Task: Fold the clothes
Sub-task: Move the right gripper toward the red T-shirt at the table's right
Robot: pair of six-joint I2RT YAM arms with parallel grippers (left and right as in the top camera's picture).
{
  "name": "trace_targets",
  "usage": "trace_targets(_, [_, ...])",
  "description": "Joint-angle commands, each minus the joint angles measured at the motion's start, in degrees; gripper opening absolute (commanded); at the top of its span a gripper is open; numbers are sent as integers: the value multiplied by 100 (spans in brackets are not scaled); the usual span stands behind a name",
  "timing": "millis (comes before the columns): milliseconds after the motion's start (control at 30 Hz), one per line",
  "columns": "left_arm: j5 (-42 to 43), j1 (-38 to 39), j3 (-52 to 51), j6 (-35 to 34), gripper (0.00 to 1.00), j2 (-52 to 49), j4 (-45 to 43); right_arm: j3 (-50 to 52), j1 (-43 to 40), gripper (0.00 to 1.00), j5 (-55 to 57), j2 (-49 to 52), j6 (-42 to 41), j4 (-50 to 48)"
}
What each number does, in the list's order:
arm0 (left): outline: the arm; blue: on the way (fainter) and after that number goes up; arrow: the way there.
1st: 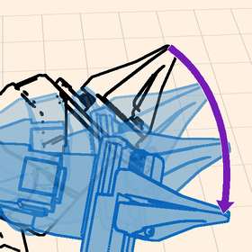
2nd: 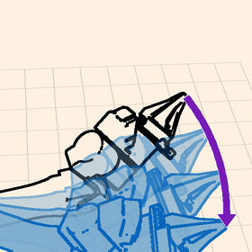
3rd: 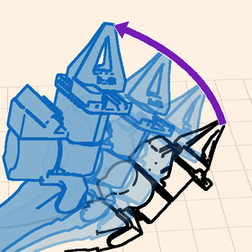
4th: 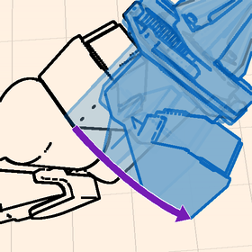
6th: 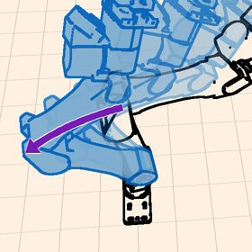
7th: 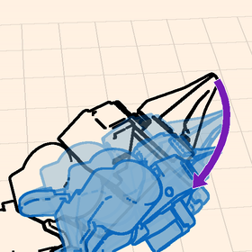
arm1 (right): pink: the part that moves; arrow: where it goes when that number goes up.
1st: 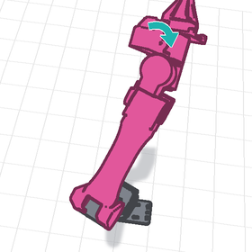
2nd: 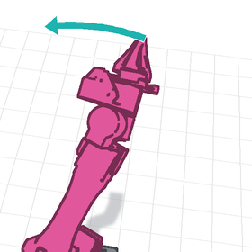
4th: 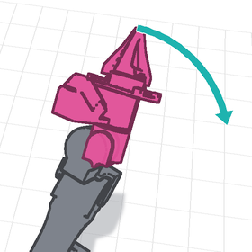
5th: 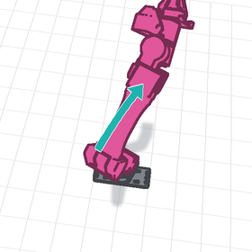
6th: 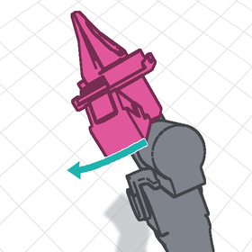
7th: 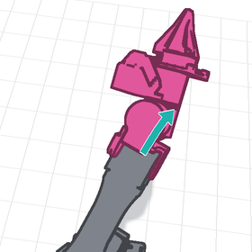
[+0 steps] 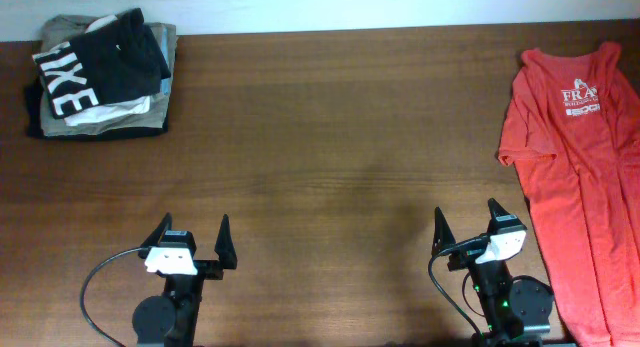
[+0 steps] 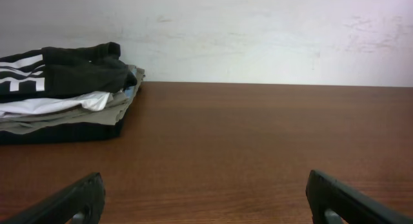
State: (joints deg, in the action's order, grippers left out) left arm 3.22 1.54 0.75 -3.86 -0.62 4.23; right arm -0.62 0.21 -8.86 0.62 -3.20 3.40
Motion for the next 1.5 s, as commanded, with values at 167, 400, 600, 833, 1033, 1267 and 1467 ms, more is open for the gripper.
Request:
trace_targets(167, [149, 17, -22, 111, 99, 22, 13, 31, 48, 99, -11, -42, -42, 28])
trace_targets(400, [149, 17, -22, 109, 99, 22, 13, 31, 48, 99, -11, -42, -42, 28])
trace_targets(600, [149, 17, -22, 111, 99, 22, 13, 31, 48, 99, -11, -42, -42, 28])
trace_targets(833, [149, 17, -22, 111, 99, 22, 13, 31, 48, 99, -11, -42, -42, 28])
trace_targets(1033, [149, 17, -22, 111, 99, 22, 13, 31, 48, 98, -9, -42, -42, 28])
trace_targets(1267, [149, 17, -22, 109, 99, 22, 13, 31, 48, 99, -11, -42, -42, 28])
trace_targets(1467, [149, 17, -22, 111, 99, 22, 13, 31, 50, 99, -2164, -42, -2409, -531])
